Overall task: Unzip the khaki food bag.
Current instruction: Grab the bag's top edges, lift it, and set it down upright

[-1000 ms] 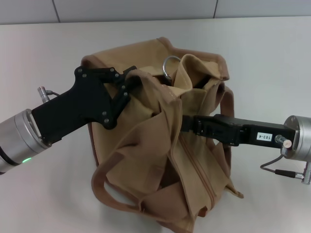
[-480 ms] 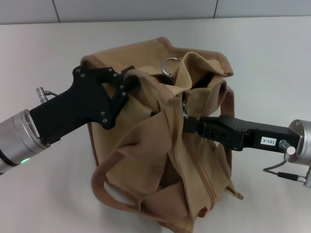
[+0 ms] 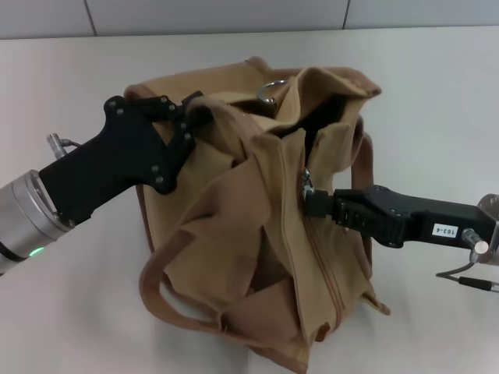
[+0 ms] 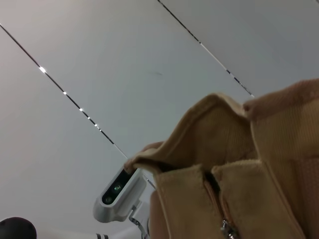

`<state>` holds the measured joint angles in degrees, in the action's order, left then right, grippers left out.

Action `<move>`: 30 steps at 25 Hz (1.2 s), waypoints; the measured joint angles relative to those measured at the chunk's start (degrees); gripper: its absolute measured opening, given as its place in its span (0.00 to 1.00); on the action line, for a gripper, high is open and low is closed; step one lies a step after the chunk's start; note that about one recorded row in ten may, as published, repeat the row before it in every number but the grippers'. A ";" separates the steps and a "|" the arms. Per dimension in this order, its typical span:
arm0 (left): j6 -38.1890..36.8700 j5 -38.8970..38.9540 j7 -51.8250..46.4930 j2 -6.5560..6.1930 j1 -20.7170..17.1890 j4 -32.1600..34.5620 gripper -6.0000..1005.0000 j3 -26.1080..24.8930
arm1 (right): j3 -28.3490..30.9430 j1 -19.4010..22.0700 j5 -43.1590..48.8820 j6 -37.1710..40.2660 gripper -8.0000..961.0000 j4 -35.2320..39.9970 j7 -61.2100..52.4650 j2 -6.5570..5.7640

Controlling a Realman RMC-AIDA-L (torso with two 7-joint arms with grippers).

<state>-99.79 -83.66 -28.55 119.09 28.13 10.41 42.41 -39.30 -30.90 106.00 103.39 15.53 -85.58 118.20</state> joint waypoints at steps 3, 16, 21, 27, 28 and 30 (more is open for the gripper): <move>0.39 1.39 -0.01 0.00 -0.04 -0.57 0.05 -0.29 | -0.13 0.00 0.15 0.01 0.04 0.27 0.33 -0.30; 2.09 9.85 -0.02 0.00 -1.30 -3.00 0.05 -0.53 | -0.26 0.56 8.53 3.67 0.07 3.69 6.42 -3.53; 2.29 11.34 -0.02 0.00 -1.38 -3.91 0.05 -0.93 | -0.25 1.34 10.35 4.60 0.09 5.53 6.90 -4.24; 2.31 11.59 -0.51 -0.01 -1.38 -4.40 0.05 -2.35 | -0.22 1.46 12.52 4.47 0.10 6.39 7.50 -4.59; 2.31 11.59 -0.51 -0.01 -1.38 -4.40 0.05 -2.35 | -0.22 1.46 12.81 4.32 0.11 6.40 7.59 -4.69; 2.43 11.65 -1.20 -0.03 -1.33 -4.42 0.05 -2.78 | -0.04 1.46 12.95 4.06 0.11 6.41 7.61 -4.79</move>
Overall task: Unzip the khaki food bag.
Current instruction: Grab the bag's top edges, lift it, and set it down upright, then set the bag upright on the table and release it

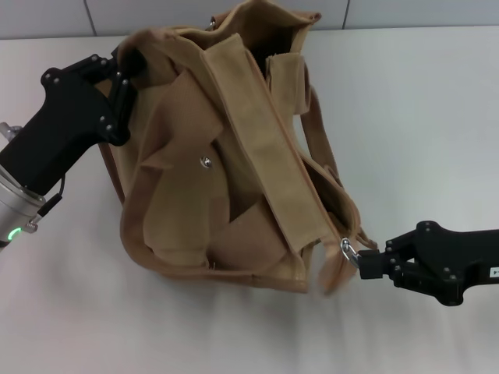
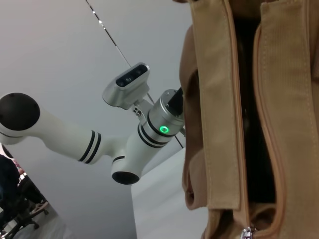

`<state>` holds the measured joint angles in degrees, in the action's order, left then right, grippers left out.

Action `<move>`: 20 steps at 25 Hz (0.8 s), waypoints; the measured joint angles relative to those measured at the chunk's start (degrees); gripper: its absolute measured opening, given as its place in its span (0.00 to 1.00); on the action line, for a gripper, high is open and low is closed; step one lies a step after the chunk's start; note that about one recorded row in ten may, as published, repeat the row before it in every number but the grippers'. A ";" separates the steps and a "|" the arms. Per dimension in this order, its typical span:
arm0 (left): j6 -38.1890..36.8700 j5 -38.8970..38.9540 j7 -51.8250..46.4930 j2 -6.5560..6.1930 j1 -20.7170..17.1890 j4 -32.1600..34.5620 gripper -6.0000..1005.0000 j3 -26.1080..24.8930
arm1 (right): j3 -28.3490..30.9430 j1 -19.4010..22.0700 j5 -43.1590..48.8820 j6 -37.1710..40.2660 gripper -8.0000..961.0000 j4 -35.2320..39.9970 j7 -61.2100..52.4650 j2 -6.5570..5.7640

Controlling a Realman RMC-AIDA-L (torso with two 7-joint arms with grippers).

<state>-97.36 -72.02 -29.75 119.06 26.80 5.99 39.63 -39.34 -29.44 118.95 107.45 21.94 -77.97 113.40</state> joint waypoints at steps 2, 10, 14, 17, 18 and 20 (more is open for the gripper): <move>0.06 0.05 -0.17 -0.05 0.10 -0.01 0.05 -0.10 | 0.06 0.00 0.01 0.03 0.12 0.01 0.02 0.00; 0.54 0.07 -0.22 -0.08 0.36 -0.01 0.05 -0.12 | 0.41 0.56 0.00 1.47 0.14 1.33 -1.38 -0.19; 0.74 0.09 -0.23 -0.14 0.37 -0.01 0.05 -0.10 | 0.72 3.38 -0.18 2.19 0.15 5.77 -2.69 -0.21; 0.83 0.09 -0.23 -0.15 0.36 -0.01 0.05 -0.09 | 3.40 6.55 -0.09 3.22 0.16 10.26 -2.77 -0.31; 0.89 0.09 -0.23 -0.15 0.36 -0.01 0.05 -0.09 | 3.40 6.55 -0.09 3.22 0.16 10.26 -2.77 -0.31; 1.07 0.09 -0.23 -0.15 0.42 -0.01 0.05 -0.08 | 5.79 7.97 -0.09 3.24 0.16 11.87 -1.46 -0.17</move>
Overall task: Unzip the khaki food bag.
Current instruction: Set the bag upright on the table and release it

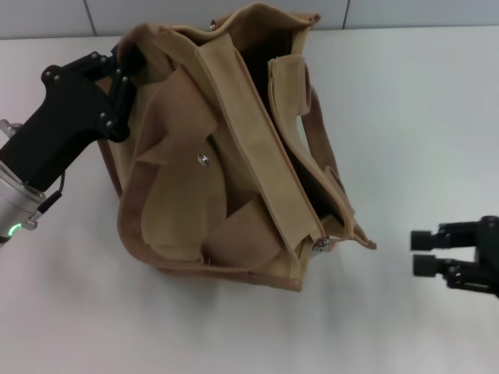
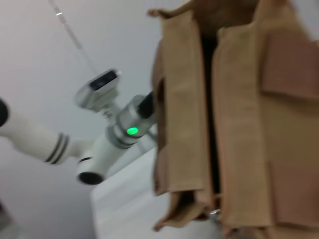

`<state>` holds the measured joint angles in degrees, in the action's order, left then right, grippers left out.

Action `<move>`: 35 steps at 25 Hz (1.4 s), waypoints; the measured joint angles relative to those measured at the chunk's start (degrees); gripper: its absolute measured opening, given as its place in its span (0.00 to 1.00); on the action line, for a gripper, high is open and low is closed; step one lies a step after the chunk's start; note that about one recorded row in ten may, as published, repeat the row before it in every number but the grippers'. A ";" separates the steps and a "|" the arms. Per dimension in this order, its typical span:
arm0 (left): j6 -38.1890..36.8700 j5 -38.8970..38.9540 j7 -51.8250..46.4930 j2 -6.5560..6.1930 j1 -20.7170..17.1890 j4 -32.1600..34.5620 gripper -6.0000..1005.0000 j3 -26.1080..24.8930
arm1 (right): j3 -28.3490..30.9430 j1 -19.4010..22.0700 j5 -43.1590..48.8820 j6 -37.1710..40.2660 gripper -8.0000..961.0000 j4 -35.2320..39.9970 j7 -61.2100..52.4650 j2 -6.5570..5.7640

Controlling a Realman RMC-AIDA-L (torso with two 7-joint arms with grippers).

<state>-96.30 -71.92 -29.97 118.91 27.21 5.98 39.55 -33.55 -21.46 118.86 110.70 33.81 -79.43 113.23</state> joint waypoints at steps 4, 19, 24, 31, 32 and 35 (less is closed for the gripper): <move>0.15 0.00 -0.06 0.04 0.22 -0.01 0.05 0.00 | 6.02 2.01 -0.16 -0.54 0.41 0.89 6.83 1.56; 0.36 0.57 -1.68 0.18 0.59 0.00 0.05 -0.60 | 11.02 4.39 -0.27 -5.26 0.64 -5.99 30.73 6.01; 0.42 0.57 -1.71 0.18 0.67 0.00 0.05 -0.80 | 17.08 4.70 -0.40 -8.78 0.64 -12.79 41.42 6.09; 0.32 0.57 -2.38 0.18 0.74 0.00 0.05 -1.11 | 17.48 2.66 0.28 -14.36 0.61 -17.24 45.76 6.20; 0.26 0.57 -2.40 0.18 0.74 0.00 0.05 -1.13 | 17.05 2.28 0.56 -15.03 0.60 -17.48 45.96 6.20; 0.11 0.57 -2.46 0.18 0.66 0.00 0.05 -1.14 | 15.79 1.53 1.01 -16.68 0.55 -18.03 46.29 6.20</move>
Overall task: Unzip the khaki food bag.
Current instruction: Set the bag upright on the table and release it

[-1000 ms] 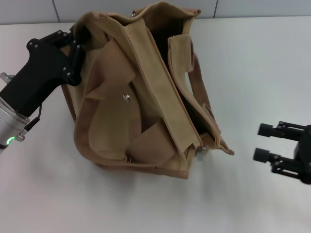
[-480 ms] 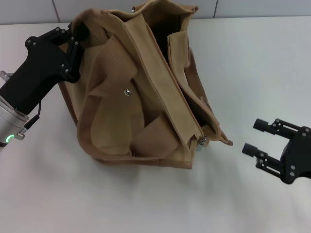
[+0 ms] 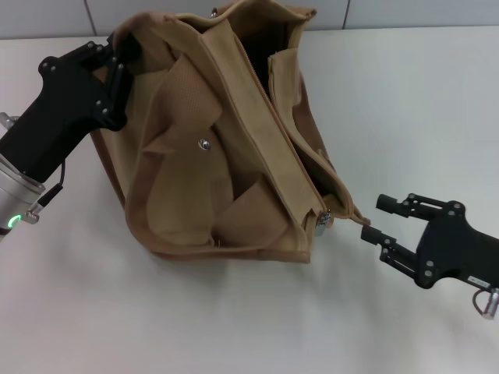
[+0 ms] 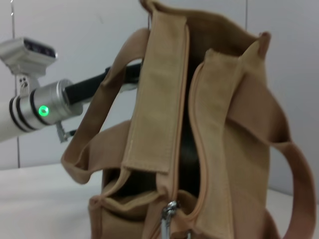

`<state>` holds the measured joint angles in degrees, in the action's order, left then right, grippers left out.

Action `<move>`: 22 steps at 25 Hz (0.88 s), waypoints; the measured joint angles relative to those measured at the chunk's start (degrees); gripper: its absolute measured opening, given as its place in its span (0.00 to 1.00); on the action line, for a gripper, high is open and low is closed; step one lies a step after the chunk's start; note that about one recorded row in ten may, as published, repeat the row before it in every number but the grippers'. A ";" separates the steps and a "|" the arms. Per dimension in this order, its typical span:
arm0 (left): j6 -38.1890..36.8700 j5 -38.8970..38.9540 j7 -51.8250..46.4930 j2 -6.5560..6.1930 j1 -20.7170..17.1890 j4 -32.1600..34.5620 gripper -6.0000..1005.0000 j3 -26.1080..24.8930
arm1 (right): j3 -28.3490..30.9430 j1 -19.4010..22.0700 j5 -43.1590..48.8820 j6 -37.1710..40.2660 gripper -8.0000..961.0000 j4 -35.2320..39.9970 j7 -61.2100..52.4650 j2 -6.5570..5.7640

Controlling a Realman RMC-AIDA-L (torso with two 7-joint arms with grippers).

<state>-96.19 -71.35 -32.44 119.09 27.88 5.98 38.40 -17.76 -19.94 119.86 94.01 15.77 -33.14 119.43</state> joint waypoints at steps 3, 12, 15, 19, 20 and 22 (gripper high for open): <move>-0.07 0.00 -0.06 0.00 -0.08 0.00 0.05 -0.07 | -0.82 -0.77 0.03 -2.01 0.50 -0.98 0.35 0.04; -0.39 0.00 -0.10 0.00 -0.06 0.00 0.05 -0.09 | -0.19 -3.96 -1.16 -8.25 0.41 -8.96 6.99 0.18; -0.50 0.00 -0.42 -0.01 -0.16 0.00 0.05 -0.09 | -0.11 -4.33 -3.57 -10.15 0.37 -10.25 7.32 0.19; -0.64 0.00 -0.64 -0.01 -0.50 0.00 0.05 -0.08 | -0.09 -4.32 -6.43 -10.72 0.30 -11.16 7.36 0.19; -0.66 -0.01 -0.64 0.00 -0.54 0.01 0.05 -0.09 | -0.08 -4.30 -6.71 -10.75 0.27 -11.21 7.37 0.19; -0.70 -0.01 -0.65 -0.01 -0.61 0.00 0.05 -0.08 | -0.08 -4.31 -6.76 -10.78 0.22 -11.24 7.37 0.19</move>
<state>-96.89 -71.36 -33.08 119.08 27.26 5.98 38.33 -17.84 -24.25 113.11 83.23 4.53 -25.77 119.62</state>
